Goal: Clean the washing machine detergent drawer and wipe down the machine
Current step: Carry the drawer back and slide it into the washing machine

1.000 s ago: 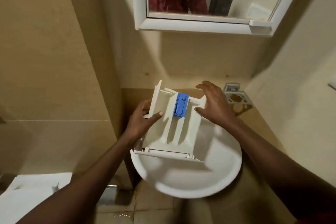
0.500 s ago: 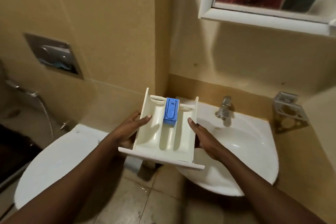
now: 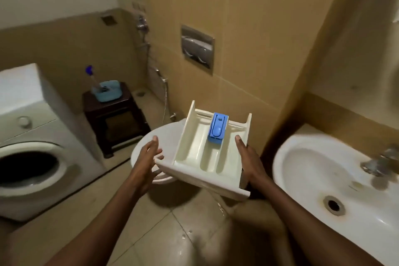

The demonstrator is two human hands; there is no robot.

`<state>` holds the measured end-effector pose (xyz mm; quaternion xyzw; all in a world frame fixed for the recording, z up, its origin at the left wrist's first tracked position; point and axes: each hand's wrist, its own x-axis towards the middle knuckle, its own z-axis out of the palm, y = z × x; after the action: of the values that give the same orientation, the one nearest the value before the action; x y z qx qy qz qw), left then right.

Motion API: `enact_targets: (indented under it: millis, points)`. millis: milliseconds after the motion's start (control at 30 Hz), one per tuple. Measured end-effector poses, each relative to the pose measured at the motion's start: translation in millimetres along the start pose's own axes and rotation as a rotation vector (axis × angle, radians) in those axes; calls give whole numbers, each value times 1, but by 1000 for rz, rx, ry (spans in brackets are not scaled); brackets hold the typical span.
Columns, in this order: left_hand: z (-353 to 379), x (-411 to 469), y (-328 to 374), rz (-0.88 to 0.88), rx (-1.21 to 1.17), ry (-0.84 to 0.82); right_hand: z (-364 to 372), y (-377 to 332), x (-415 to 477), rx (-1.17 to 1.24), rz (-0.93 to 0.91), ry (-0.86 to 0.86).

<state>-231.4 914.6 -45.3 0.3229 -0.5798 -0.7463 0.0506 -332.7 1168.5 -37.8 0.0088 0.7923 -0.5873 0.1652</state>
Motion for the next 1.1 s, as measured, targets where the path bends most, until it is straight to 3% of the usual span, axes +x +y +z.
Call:
enact_targets:
  millis: [300,433,733,900,1100]
  points:
    - [-127,-42,-3,46,-400,211,163,-56,11,-96,14,-186]
    - [-172,-44,0,1,-405,408,236,-75,7,-106,33,-239]
    - [-294,-47,19,15,-638,322,396,-101,-17,-3,188,-395]
    - [-346,-47,22,45,-802,307,465,-118,-26,-32,142,-509]
    - [-394,-27,21,25,-1095,468,535,-132,-37,-110,89,-686]
